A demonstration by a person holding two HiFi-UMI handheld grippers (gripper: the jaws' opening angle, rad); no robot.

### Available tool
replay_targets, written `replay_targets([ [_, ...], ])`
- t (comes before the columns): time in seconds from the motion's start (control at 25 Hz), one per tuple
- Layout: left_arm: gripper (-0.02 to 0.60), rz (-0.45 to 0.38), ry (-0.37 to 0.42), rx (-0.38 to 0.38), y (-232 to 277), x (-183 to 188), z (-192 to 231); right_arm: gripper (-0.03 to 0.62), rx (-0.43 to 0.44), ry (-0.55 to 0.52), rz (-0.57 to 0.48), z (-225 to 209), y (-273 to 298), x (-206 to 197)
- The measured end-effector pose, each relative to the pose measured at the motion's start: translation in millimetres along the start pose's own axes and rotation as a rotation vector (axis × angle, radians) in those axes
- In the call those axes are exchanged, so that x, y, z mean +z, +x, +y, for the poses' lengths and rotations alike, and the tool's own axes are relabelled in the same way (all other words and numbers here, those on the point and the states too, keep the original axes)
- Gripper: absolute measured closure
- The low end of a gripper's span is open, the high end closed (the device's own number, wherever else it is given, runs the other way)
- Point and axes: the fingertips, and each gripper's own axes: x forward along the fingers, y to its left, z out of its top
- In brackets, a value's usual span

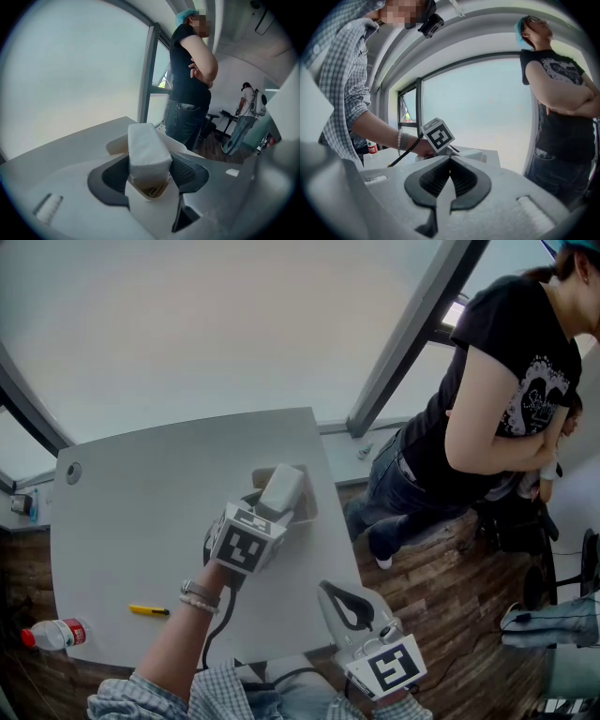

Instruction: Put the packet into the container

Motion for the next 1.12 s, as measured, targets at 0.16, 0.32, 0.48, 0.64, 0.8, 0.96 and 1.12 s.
replay_targets([
  [0.16,0.308,-0.025,-0.002,-0.010,-9,2,-1,0.595,0.023,-0.001,0.001,7,4,2],
  [0.32,0.311,-0.036,-0.003,-0.012,-14,4,0,0.595,0.029,-0.013,-0.006,11,7,4],
  [0.48,0.319,-0.070,-0.016,-0.005,-25,11,2,0.595,0.030,-0.035,-0.011,12,8,7],
  [0.64,0.451,-0.194,-0.024,0.051,-53,29,16,0.595,0.042,-0.048,-0.022,16,12,15],
  [0.8,0.578,-0.332,-0.042,0.098,-91,44,33,0.595,0.064,-0.064,-0.043,24,20,26],
  [0.96,0.578,-0.449,-0.012,0.104,-133,55,42,0.595,0.100,-0.079,-0.068,39,30,37],
  [1.12,0.578,-0.501,-0.025,0.117,-173,56,48,0.595,0.142,-0.080,-0.089,58,41,48],
])
